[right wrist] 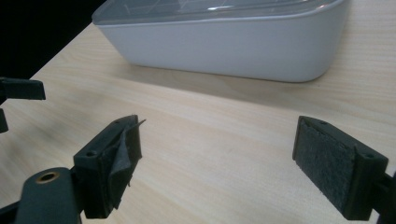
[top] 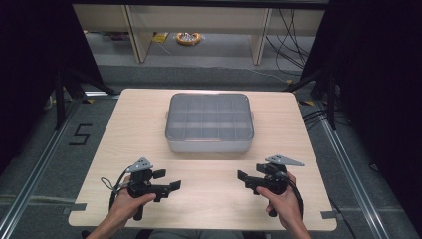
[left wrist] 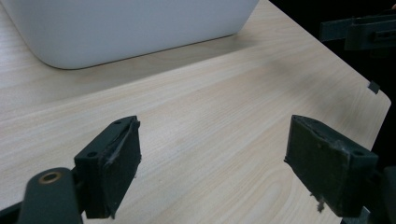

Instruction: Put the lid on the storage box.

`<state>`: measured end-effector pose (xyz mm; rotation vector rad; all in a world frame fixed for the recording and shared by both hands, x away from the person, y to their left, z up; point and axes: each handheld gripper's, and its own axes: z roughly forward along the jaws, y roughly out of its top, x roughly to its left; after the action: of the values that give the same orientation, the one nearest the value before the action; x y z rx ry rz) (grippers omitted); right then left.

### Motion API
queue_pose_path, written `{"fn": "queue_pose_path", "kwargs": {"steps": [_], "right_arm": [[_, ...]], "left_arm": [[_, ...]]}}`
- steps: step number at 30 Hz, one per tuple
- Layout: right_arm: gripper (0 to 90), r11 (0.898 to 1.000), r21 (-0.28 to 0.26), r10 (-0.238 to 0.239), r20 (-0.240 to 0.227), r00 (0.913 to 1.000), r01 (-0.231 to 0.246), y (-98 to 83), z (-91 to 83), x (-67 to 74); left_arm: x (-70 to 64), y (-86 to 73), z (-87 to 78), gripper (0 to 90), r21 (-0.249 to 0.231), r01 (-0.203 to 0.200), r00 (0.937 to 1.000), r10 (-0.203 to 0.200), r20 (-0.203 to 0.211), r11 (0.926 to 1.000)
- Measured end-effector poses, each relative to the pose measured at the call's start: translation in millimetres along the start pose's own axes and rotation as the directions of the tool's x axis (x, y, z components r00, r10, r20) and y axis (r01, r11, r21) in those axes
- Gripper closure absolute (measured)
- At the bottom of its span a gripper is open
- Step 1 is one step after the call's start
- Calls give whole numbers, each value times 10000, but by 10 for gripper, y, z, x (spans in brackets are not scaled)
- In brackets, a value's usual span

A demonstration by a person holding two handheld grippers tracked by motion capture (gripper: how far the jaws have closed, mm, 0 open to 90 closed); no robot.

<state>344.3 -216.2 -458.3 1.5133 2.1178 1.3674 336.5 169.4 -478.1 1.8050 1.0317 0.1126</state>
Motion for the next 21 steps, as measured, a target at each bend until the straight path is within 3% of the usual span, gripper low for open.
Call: {"fn": "queue_pose_path", "kwargs": {"steps": [8, 10, 12, 18, 19, 20, 21], "right_arm": [[167, 9991, 332, -267, 5, 9996, 267, -146, -23, 32], [167, 9990, 447, -23, -74, 10000, 26, -183, -18, 57], [167, 9988, 473, -136, -90, 9999, 140, -208, -21, 51], [167, 9978, 594, -271, -182, 9995, 282, -269, -59, 78], [166, 9984, 566, 74, -229, 9997, -61, -288, -59, 108], [167, 9983, 553, -158, -331, 9993, 176, -296, -60, 88], [167, 9979, 647, 26, -283, 9996, -8, -308, -71, 109]], "left_arm": [[-54, -76, -1, 180, 246, -350, 9994, 351, -35, 9991], [-75, -89, -4, 181, 237, -342, 9994, 344, -60, 9991], [-77, -104, -11, 182, 254, -462, 9989, 463, -13, 9986], [-111, -170, -6, 184, 416, -434, 9991, 433, 26, 9982], [-114, -180, -6, 184, 484, -501, 9987, 500, 36, 9976], [-116, -189, -11, 184, 575, -592, 9982, 590, 69, 9966], [-125, -198, -11, 184, 560, -582, 9983, 580, 46, 9967]]}}
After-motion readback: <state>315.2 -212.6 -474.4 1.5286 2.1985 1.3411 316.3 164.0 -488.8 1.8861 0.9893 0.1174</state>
